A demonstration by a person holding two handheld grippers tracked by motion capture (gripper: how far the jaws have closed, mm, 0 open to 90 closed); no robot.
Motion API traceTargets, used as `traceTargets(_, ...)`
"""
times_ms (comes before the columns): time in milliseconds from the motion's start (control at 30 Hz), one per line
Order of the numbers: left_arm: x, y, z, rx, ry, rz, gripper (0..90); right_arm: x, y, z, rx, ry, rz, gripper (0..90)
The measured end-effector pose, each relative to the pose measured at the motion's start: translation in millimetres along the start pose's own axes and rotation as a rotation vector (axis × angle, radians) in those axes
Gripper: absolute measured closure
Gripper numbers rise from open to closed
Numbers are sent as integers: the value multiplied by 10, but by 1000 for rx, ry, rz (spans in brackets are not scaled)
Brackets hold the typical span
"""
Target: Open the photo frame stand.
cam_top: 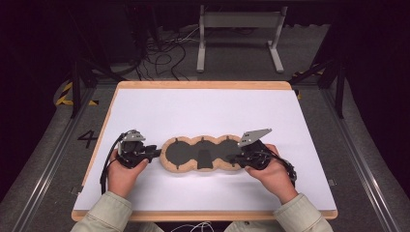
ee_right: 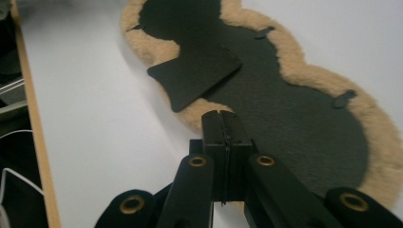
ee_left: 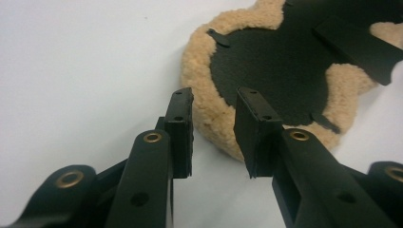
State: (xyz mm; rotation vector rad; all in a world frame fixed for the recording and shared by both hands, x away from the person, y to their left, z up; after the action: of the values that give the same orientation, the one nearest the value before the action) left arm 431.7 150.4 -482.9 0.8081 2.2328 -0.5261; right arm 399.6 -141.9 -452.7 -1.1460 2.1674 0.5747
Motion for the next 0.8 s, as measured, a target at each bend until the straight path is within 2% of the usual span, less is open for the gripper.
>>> traceTargets(67,-4,15,4,0,-9,-9,674,5,55,49,-21,8,-2,900)
traceTargets(200,-6,28,5,-2,-20,-15,643,10,136,115,-30,31,-22,900)
traceTargets(300,-7,44,1,-11,-29,-18,617,16,158,144,-35,38,-29,900)
traceTargets(600,-16,50,-5,-3,-49,-36,600,113,227,315,-58,104,-39,900)
traceTargets(667,-17,68,-13,-21,-52,-30,596,134,232,345,-64,116,-42,900)
traceTargets(800,-8,79,-13,-25,-52,-32,590,163,254,433,-72,132,-32,900)
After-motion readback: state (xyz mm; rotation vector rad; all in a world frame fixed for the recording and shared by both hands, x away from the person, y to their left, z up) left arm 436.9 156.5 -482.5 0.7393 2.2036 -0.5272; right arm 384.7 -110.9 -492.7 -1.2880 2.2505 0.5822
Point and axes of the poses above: each handheld gripper's, and its own axes: z roughly forward along the jaws, x roughly out of its underside, y roughly to its left, the point moved 8 cm from there along z, roughly forward along the jaws, and after that the axes turned 2 degrees about z, right-handed, at the moved point
